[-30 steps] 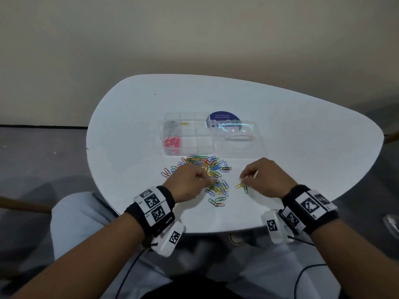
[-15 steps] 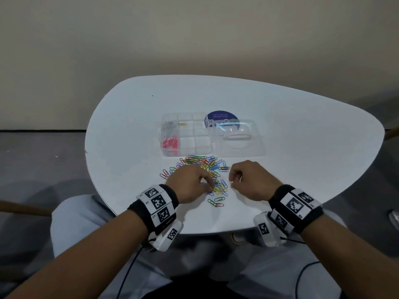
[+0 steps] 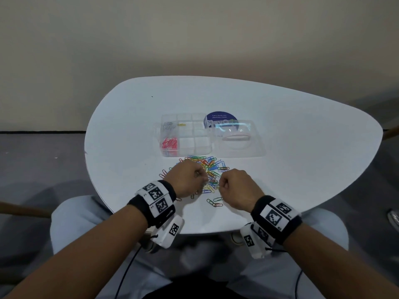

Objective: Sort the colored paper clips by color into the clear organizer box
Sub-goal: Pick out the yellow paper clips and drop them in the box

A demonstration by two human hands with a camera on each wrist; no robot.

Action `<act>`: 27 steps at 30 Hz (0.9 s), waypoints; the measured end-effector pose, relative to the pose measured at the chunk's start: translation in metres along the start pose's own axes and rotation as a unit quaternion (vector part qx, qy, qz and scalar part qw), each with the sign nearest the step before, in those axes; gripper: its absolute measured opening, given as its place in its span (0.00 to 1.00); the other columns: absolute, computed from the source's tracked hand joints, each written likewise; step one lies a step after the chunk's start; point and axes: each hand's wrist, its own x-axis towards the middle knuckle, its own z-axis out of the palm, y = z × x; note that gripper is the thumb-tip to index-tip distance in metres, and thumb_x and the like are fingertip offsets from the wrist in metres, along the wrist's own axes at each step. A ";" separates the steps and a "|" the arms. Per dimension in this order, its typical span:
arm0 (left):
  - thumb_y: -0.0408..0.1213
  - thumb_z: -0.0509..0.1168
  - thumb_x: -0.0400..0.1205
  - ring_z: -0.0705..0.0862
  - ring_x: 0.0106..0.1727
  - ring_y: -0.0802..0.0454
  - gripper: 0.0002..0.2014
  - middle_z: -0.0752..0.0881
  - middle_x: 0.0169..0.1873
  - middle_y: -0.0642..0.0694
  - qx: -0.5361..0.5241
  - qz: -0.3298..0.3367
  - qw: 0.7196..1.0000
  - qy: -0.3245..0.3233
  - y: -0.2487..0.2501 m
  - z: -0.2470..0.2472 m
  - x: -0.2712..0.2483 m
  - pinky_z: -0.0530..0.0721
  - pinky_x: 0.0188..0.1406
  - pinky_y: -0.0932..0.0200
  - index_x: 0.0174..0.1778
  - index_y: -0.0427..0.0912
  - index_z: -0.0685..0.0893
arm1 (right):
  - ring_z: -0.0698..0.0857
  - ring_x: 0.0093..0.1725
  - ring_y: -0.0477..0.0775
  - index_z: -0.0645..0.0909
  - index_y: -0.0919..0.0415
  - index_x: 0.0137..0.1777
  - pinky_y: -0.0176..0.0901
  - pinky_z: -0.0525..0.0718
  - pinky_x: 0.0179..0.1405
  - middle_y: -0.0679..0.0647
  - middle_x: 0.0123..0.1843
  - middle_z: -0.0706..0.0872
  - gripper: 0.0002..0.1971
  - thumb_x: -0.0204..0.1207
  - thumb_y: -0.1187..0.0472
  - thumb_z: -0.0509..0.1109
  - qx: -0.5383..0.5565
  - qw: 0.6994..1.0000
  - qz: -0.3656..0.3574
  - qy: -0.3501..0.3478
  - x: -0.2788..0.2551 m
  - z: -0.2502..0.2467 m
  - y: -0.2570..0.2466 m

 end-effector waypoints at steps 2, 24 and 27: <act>0.41 0.70 0.80 0.80 0.31 0.64 0.06 0.83 0.27 0.60 -0.027 -0.011 0.999 0.020 -0.002 -0.006 0.000 0.77 0.37 0.62 0.39 0.47 0.90 | 0.84 0.41 0.49 0.85 0.57 0.36 0.39 0.80 0.41 0.46 0.37 0.85 0.09 0.75 0.66 0.66 0.030 1.000 0.002 0.002 0.002 -0.004 0.005; 0.39 0.73 0.74 0.82 0.39 0.59 0.05 0.85 0.32 0.61 0.147 0.016 0.988 -0.049 -0.001 -0.011 -0.004 0.85 0.42 0.57 0.38 0.54 0.92 | 0.84 0.48 0.57 0.84 0.57 0.39 0.45 0.82 0.46 0.54 0.46 0.87 0.06 0.71 0.67 0.67 -0.021 1.000 -0.001 -0.006 0.004 0.009 -0.020; 0.36 0.68 0.76 0.84 0.37 0.58 0.09 0.87 0.29 0.59 0.159 0.019 0.986 -0.051 0.001 -0.011 -0.003 0.84 0.41 0.58 0.33 0.53 0.89 | 0.86 0.45 0.59 0.86 0.61 0.41 0.50 0.85 0.46 0.56 0.44 0.88 0.06 0.70 0.67 0.67 -0.059 0.998 -0.009 -0.009 0.005 0.012 -0.020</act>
